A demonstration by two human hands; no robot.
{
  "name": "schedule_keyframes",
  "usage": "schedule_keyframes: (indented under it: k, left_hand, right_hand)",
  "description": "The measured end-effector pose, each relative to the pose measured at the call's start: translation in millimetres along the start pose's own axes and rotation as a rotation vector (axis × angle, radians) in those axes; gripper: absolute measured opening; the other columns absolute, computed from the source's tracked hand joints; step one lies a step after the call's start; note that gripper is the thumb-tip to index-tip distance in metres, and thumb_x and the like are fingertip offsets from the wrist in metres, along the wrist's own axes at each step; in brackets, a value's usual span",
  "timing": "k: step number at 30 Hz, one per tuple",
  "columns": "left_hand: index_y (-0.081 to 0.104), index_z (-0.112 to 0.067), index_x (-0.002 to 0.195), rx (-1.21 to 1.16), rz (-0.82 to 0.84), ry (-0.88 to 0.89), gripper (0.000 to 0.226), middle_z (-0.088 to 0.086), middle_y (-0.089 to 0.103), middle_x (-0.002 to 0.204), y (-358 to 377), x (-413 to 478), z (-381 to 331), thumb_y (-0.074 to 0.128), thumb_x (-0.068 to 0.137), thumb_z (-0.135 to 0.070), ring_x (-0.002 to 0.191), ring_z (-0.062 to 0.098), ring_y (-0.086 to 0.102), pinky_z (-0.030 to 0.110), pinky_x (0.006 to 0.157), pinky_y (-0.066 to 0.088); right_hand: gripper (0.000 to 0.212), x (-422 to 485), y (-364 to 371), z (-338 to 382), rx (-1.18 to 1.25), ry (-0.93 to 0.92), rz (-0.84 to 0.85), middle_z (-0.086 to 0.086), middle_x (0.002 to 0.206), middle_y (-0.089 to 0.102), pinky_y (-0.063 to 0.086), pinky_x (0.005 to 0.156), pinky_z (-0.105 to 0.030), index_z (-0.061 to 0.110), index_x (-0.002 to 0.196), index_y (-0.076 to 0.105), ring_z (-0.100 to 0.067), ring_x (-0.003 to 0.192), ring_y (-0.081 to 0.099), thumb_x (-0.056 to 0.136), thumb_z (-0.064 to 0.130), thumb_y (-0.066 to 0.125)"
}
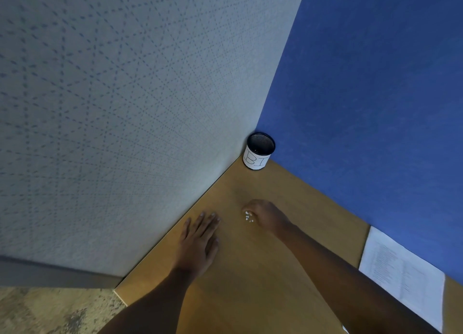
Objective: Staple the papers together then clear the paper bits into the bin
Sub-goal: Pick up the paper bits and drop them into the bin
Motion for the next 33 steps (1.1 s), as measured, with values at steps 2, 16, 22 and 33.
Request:
schedule_keyframes:
  k: [2,16,22,33]
  left_hand:
    - [0.031,-0.031,0.147,0.007,0.0,0.003,0.051,-0.014,0.024,0.154,0.0,-0.1,-0.3,0.034,0.098,-0.043,0.147,0.01,0.008,0.045,0.117,0.011]
    - [0.029,-0.032,0.147,0.004,-0.001,-0.003,0.051,-0.015,0.023,0.154,0.0,-1.3,0.1,0.033,0.098,-0.044,0.147,0.01,0.009,0.045,0.118,0.012]
    - [0.032,-0.03,0.147,-0.012,-0.019,0.006,0.051,-0.013,0.026,0.154,-1.7,-1.1,-1.2,0.034,0.097,-0.043,0.147,0.011,0.011,0.044,0.117,0.011]
    - [0.033,-0.03,0.147,-0.004,-0.013,0.011,0.052,-0.012,0.028,0.153,-1.1,-0.4,-1.6,0.034,0.096,-0.042,0.146,0.012,0.013,0.043,0.118,0.01]
  right_hand:
    - [0.041,-4.8,8.5,1.9,-0.1,-0.063,0.064,-0.003,0.128,0.059,0.043,0.098,-0.026,0.015,0.123,0.062,-0.018,0.117,0.055,0.088,-0.001,0.048]
    - [0.036,-16.9,19.0,11.2,-0.238,-0.029,-0.011,-0.008,0.113,0.061,0.049,0.083,-0.029,0.011,0.116,0.064,-0.026,0.104,0.059,0.084,-0.002,0.054]
    - [0.031,-15.6,21.6,16.7,-0.247,0.057,-0.095,-0.017,0.11,0.061,0.051,0.083,-0.037,0.001,0.11,0.063,-0.032,0.101,0.059,0.084,-0.003,0.046]
    - [0.025,-10.3,17.9,25.8,-0.263,0.255,-0.156,-0.023,0.105,0.06,0.05,0.076,-0.039,-0.005,0.107,0.059,-0.036,0.099,0.059,0.085,-0.008,0.048]
Point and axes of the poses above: each hand's wrist, its own x-axis towards the middle knuckle, its own y-axis out of the palm, z = x × y, the point moved 9 cm from there along x, towards the middle knuckle
